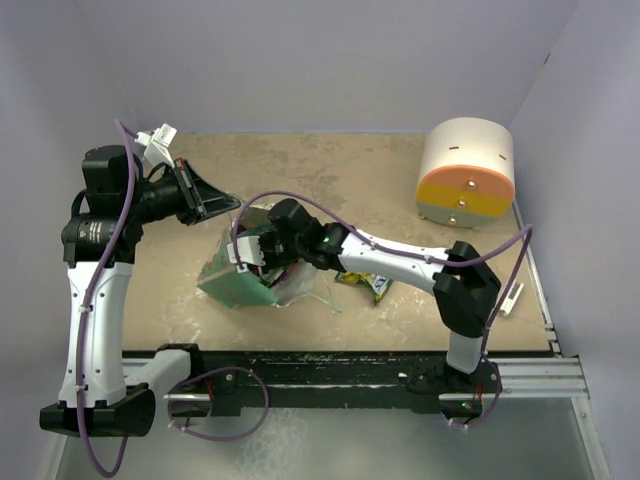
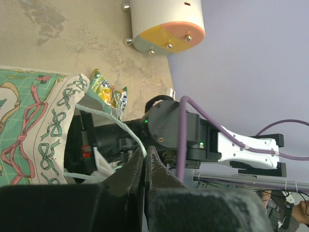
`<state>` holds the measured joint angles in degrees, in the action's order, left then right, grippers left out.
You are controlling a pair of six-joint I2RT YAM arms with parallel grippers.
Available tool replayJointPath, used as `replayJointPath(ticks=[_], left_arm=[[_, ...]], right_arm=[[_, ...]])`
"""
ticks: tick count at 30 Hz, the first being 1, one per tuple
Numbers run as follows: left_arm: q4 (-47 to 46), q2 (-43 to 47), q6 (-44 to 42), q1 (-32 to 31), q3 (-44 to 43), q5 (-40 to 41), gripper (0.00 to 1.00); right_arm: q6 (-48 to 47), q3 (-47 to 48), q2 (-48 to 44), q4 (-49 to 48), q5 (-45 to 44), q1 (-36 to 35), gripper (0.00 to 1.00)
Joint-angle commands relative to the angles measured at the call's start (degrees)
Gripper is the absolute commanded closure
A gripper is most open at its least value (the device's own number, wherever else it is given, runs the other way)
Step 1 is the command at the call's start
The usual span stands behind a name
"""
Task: Take the snacks out of the paper bag
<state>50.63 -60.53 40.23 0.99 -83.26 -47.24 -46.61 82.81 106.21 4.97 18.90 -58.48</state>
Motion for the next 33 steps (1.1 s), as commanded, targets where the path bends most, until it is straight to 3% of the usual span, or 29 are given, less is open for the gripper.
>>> replayJointPath(ticks=[1, 16, 23, 26, 28, 33], left_arm=[[-3.25, 1.58, -0.42, -0.12, -1.72, -0.06, 1.0], [-4.53, 1.57, 0.06, -0.12, -1.29, 0.47, 1.0], [-4.76, 1.77, 0.29, -0.12, -1.23, -0.6, 1.0], [-4.47, 2.39, 0.68, -0.11, -1.09, -0.21, 1.0], [-4.15, 2.96, 0.96, -0.12, -0.99, 0.18, 1.0], [-2.96, 3.71, 0.98, -0.1, -1.01, 1.02, 1.0]], right_arm=[[6.6, -1.23, -7.59, -5.05, -0.2, 0.12, 1.0], [21.16, -6.41, -20.53, -1.77, -4.84, 0.12, 1.0], [24.48, -6.35, -16.46, -4.81, -6.59, 0.12, 0.99], [26.51, -4.08, -11.94, -4.69, -8.73, 0.12, 0.9], [26.47, -3.94, -10.13, -5.03, -8.71, 0.12, 0.74], [24.64, -5.63, -10.41, -4.97, -9.9, 0.12, 0.61]])
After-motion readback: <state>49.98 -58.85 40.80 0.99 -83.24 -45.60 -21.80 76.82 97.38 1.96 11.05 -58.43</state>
